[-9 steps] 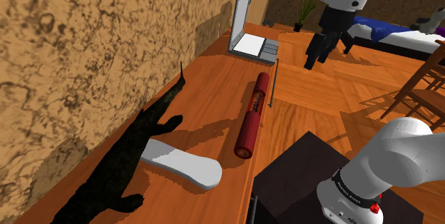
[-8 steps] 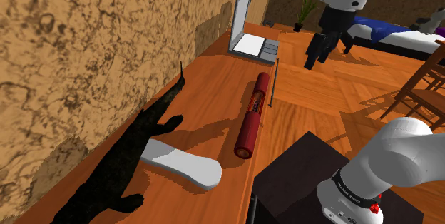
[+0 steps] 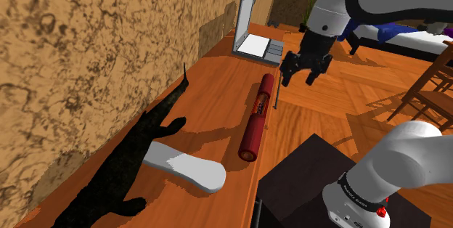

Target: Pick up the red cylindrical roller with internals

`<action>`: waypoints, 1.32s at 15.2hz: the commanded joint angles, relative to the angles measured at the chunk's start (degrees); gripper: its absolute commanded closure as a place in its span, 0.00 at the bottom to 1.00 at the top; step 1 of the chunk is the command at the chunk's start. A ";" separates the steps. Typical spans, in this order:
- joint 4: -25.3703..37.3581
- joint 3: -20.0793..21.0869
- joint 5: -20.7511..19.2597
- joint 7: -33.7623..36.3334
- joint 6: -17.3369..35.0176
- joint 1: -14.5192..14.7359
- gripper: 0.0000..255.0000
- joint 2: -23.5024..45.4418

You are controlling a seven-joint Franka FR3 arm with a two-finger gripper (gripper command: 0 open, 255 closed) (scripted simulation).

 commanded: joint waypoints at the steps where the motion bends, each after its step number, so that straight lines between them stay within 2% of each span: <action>1: -1.82 3.61 2.73 7.88 3.87 -1.24 0.00 0.76; 7: -2.31 14.97 8.25 29.81 15.62 -6.52 0.00 7.89; 8: -2.17 15.82 8.48 31.37 16.47 -7.03 0.00 8.56; 15: -6.68 17.76 9.69 31.08 22.83 -6.83 0.00 10.40; 17: -6.68 17.76 9.69 31.09 22.82 -6.83 0.00 10.40; 18: -6.57 17.77 9.66 31.11 22.78 -6.86 1.00 10.46; 20: -6.55 17.79 9.66 31.13 22.77 -6.86 1.00 10.47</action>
